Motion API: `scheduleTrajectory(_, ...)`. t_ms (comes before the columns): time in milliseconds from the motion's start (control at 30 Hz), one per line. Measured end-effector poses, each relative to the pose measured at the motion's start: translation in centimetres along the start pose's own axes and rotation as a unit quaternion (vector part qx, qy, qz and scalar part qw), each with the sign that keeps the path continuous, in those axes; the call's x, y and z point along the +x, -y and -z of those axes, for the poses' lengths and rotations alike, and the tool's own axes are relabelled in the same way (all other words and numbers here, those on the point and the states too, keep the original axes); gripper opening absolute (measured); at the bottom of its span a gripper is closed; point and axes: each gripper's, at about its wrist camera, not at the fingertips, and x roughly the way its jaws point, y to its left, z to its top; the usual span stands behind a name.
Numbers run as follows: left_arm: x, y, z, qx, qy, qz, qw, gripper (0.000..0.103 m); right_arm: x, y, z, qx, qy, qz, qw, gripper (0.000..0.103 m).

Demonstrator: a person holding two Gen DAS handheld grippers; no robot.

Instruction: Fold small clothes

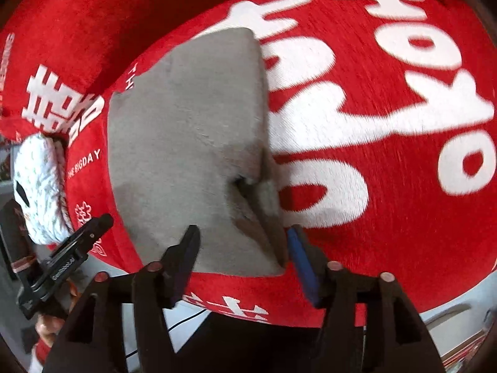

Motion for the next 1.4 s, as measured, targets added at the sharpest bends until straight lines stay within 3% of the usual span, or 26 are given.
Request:
scheduleTrajectory(167, -1.0, 0.5, -0.2, 0.003, -0.011, -0.013, 0.9999, 0.063, -1.2, -2.6, -0.3, -0.035, 0.018, 0.024, 0.999, 0.079)
scheduleTrajectory(200, -1.2, 0.5, -0.3, 0.003, -0.010, -0.016, 0.9998, 0.080, -1.6, -2.9, -0.3, -0.040, 0.020, 0.028, 0.999, 0.079)
scheduleTrajectory(267, -2.0, 0.6, -0.4, 0.000, -0.003, -0.018, 0.9998, 0.098, -2.2, -3.3, -0.3, -0.043, 0.025, 0.034, 0.998, 0.081)
scheduleTrajectory(667, -4.7, 1.2, -0.5, 0.000, -0.008, -0.044, 0.9990, 0.102, -5.2, -6.5, 0.1, -0.081, 0.061, 0.122, 0.987, 0.087)
scheduleTrajectory(767, -5.6, 1.3, -0.2, 0.000, 0.001, -0.044, 0.9990, 0.102, -5.9, -7.0, 0.4, -0.084, 0.073, 0.124, 0.986, 0.103)
scheduleTrajectory(900, -6.6, 1.4, 0.1, -0.004, 0.007, -0.046, 0.9989, 0.102, -6.6, -7.5, 1.0, -0.084, 0.093, 0.129, 0.984, 0.103)
scheduleTrajectory(1400, -10.2, 1.3, 0.7, -0.012, 0.030, -0.055, 0.9980, 0.102, -9.6, -9.8, 2.1, -0.099, 0.101, 0.148, 0.979, 0.103)
